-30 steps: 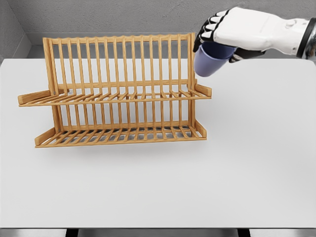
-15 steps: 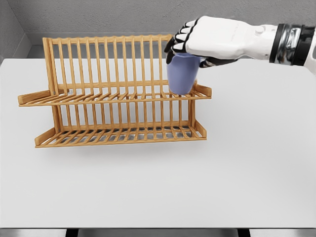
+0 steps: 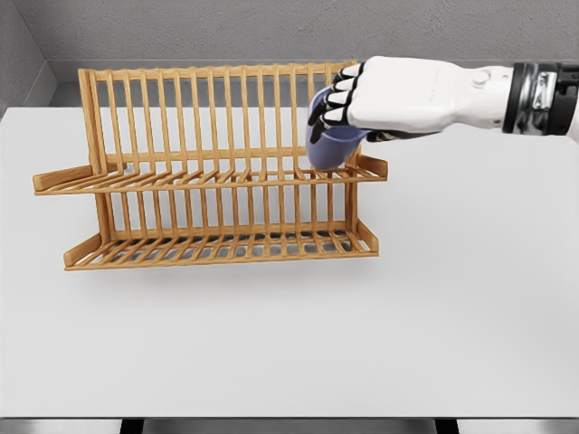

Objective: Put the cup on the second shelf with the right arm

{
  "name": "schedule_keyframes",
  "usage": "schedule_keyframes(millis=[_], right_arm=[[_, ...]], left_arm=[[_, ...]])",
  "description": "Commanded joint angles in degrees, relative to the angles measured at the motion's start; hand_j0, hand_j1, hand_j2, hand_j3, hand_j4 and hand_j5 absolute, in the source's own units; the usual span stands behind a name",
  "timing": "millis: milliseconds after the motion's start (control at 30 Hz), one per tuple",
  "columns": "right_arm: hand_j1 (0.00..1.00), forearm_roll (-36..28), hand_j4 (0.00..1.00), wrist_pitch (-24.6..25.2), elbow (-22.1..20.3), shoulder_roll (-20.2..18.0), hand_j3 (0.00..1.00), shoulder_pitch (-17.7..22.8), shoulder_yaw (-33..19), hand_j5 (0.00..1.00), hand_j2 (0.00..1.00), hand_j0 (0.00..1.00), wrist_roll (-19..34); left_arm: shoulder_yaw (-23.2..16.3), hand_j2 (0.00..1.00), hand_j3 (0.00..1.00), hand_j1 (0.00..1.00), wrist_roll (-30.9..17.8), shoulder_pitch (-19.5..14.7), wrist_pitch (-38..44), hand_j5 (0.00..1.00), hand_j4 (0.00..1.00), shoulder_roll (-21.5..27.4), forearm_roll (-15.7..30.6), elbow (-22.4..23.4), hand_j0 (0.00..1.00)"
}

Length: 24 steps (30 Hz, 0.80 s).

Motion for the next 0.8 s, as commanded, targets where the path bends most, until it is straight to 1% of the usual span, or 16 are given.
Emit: schedule_keyframes(millis=[0,33,167,267,300,333,400,433,500,533,567,600,633,667,700,767], right_arm=[[0.88,-0.30,0.88,-0.58,0.00,-0.43,0.88,0.00,-0.05,0.88,0.88,0.88,-0.01],[0.98,-0.47,0.98,-0.58,0.00,-0.34,0.98,0.09,0.04,0.98,0.98,0.98,-0.01],[1.00,-0.48,1.00,-2.51,0.00,-0.43,1.00,0.53,0.30,1.00,1.00,1.00,-0.01],[1.00,-0.39,1.00,-2.08,0.00,-0.61,1.00,0.35,-0.58,1.00,1.00,1.00,-0.01],[1.00,-0.39,1.00,-1.55,0.09,-0.61,1.00,0.18,-2.42,1.00,1.00,1.00,-0.01],[1.00,-0.04,1.00,-1.46,0.27,-0.61,1.00,-0.09,-6.02,1.00,1.00,1.00,-0.01],[1.00,0.14,1.00,-1.46,0.70,-2.63,1.00,-0.09,-12.00,1.00,1.00,1.00,-0.01],[1.00,0.32,1.00,-1.46,1.32,-2.71,1.00,0.09,-14.55,1.00,1.00,1.00,-0.01],[1.00,0.32,1.00,-1.90,1.94,-4.38,1.00,0.61,-17.98,1.00,1.00,1.00,-0.01],[1.00,0.32,1.00,-2.08,2.11,-5.61,1.00,2.98,-20.52,1.00,1.00,1.00,-0.01],[1.00,0.32,1.00,-2.34,2.37,-6.23,1.00,9.04,-25.79,1.00,1.00,1.00,-0.01],[1.00,0.32,1.00,-2.34,2.02,-5.70,1.00,16.33,-32.12,1.00,1.00,1.00,-0.01],[1.00,0.32,1.00,-2.43,1.94,-4.21,1.00,22.67,-37.49,1.00,1.00,1.00,-0.01],[1.00,0.32,1.00,-2.69,1.94,-2.54,1.00,27.24,-39.60,1.00,1.00,1.00,-0.01],[1.00,0.32,1.00,-4.18,2.37,-2.45,1.00,29.27,-39.95,1.00,1.00,1.00,-0.01],[1.00,0.32,1.00,-4.47,3.16,-2.01,1.00,30.15,-41.01,1.00,1.00,1.00,-0.01]], left_arm=[[0.00,1.00,1.00,1.00,0.01,0.00,0.00,1.00,1.00,0.00,0.02,0.00,1.00],[0.00,1.00,1.00,1.00,-0.07,0.00,0.00,1.00,1.00,0.00,0.02,0.00,1.00],[0.00,1.00,1.00,1.00,0.01,0.00,0.00,1.00,1.00,0.00,0.02,0.00,1.00],[0.00,1.00,1.00,1.00,0.01,0.00,0.00,1.00,1.00,0.00,0.02,0.00,1.00],[0.00,1.00,1.00,1.00,0.01,0.00,0.00,1.00,1.00,0.00,0.02,0.00,1.00],[0.00,1.00,1.00,1.00,0.01,0.00,0.00,1.00,1.00,0.00,0.02,0.00,1.00],[0.00,1.00,1.00,1.00,-0.07,0.00,0.00,1.00,1.00,0.00,0.02,0.00,1.00],[0.00,1.00,1.00,1.00,-0.07,0.00,0.00,1.00,1.00,0.00,0.02,0.00,1.00],[0.00,1.00,1.00,1.00,0.01,0.00,0.00,1.00,1.00,0.00,0.02,0.00,1.00],[0.00,1.00,1.00,1.00,0.01,0.00,0.00,1.00,1.00,0.00,0.02,0.00,1.00],[0.00,1.00,1.00,1.00,0.01,0.00,0.00,1.00,1.00,0.00,0.02,0.00,1.00],[0.00,1.00,1.00,1.00,-0.07,0.00,0.00,1.00,1.00,0.00,0.02,0.00,1.00],[0.00,1.00,1.00,1.00,0.01,0.00,0.00,1.00,1.00,0.00,0.02,0.00,1.00],[0.00,1.00,1.00,1.00,0.01,0.00,0.00,1.00,1.00,0.00,0.02,0.00,1.00],[0.00,1.00,1.00,1.00,0.01,0.00,0.00,1.00,1.00,0.00,0.02,0.00,1.00],[0.00,1.00,1.00,1.00,0.01,0.00,0.00,1.00,1.00,0.00,0.02,0.00,1.00]])
